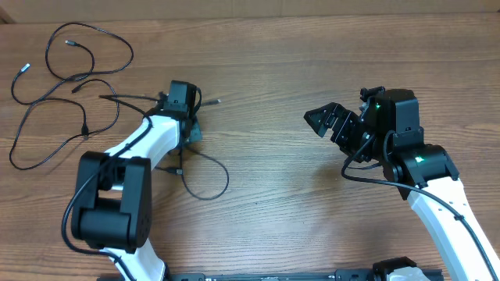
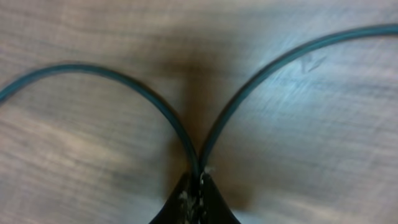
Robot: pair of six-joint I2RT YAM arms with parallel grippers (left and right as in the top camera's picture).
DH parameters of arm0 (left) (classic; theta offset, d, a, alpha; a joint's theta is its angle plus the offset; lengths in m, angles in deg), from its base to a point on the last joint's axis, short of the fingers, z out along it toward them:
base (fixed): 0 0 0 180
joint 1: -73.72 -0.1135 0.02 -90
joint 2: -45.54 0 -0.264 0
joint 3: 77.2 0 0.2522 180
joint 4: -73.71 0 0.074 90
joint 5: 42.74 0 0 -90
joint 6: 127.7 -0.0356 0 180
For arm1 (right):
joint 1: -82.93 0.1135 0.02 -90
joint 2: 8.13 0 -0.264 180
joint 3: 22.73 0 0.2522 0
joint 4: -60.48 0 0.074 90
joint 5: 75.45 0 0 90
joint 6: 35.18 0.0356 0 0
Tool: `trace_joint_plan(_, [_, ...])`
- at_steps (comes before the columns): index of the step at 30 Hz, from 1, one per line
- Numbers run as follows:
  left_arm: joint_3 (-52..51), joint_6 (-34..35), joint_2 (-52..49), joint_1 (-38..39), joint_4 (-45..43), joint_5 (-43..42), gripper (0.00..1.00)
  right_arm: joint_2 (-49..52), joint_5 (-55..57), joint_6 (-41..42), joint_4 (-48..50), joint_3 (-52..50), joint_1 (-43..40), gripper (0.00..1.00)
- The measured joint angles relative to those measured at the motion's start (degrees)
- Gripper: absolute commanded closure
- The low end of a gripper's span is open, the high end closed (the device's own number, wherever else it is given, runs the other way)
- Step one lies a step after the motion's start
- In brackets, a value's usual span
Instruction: Untangle cables
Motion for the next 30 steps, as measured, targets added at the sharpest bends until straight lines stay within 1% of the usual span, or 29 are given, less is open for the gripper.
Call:
trace_joint_plan(3, [-1.95, 3.37, 2.97, -1.40, 4.31, -1.97, 0.96, 0.00, 0.02, 0.00, 0.02, 0.00, 0.00, 0.00])
trace_joint_plan(6, [-4.57, 5.60, 7.80, -3.52, 6.80, -2.97, 0.96, 0.00, 0.00, 0.00, 0.00, 0.00, 0.00, 0.00])
trace_joint_plan(13, [-4.94, 7.26, 30.14, -9.16, 6.54, -3.93, 0.96, 0.00, 0.00, 0.00, 0.02, 0.00, 0.00, 0.00])
trace_joint_plan(18, [-4.92, 7.72, 42.01, -15.72, 7.96, -4.22, 0.96, 0.00, 0.00, -0.02, 0.02, 0.00, 0.00, 0.00])
trace_joint_plan(23, [-4.92, 9.68, 48.26, -25.05, 9.29, -4.35, 0.96, 0.00, 0.02, 0.00, 0.02, 0.00, 0.00, 0.00])
trace_joint_plan(30, [-4.92, 20.13, 52.76, -38.45, 4.74, -8.17, 0.96, 0.00, 0.00, 0.02, 0.02, 0.00, 0.00, 0.00])
